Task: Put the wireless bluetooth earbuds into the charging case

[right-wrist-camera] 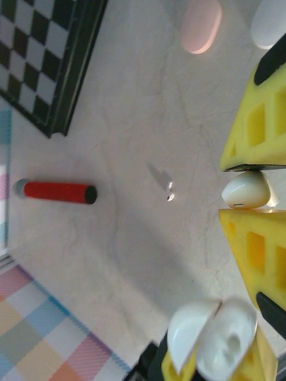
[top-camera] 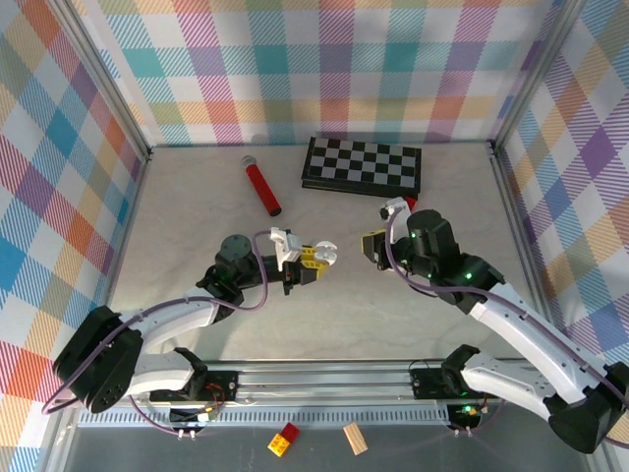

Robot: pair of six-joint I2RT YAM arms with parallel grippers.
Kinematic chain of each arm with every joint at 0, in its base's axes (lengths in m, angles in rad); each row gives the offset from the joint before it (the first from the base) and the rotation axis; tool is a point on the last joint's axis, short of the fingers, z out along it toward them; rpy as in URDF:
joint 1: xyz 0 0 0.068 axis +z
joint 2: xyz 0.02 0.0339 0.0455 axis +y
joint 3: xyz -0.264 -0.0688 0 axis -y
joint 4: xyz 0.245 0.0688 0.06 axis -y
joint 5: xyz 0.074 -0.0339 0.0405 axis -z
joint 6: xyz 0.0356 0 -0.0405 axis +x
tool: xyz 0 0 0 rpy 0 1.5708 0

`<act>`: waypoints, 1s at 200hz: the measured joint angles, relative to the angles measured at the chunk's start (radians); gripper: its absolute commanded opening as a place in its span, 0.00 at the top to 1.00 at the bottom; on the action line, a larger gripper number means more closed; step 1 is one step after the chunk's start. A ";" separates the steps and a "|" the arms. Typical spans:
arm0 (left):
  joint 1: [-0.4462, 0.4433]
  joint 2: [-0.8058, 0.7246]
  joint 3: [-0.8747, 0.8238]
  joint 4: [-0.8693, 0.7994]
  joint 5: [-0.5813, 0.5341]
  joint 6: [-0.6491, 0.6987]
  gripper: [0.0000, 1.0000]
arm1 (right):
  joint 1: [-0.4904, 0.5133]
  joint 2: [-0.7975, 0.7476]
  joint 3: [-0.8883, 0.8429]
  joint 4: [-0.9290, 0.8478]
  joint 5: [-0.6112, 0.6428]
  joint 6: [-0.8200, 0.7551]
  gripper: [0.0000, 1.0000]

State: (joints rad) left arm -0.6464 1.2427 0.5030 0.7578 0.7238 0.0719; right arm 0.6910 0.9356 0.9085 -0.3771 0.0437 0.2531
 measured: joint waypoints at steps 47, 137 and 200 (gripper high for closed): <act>-0.021 0.037 0.035 0.002 0.003 0.000 0.92 | 0.051 -0.011 0.000 0.042 -0.019 -0.008 0.78; -0.027 0.051 0.037 0.003 0.011 -0.004 0.92 | 0.107 0.046 0.001 0.120 -0.056 -0.003 0.79; -0.027 0.051 0.039 0.003 0.011 -0.027 0.92 | 0.116 0.067 0.001 0.158 -0.076 -0.003 0.79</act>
State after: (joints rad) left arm -0.6739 1.2942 0.5423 0.7605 0.7345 0.0448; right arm 0.8066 1.0027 0.9092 -0.2195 -0.0322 0.2501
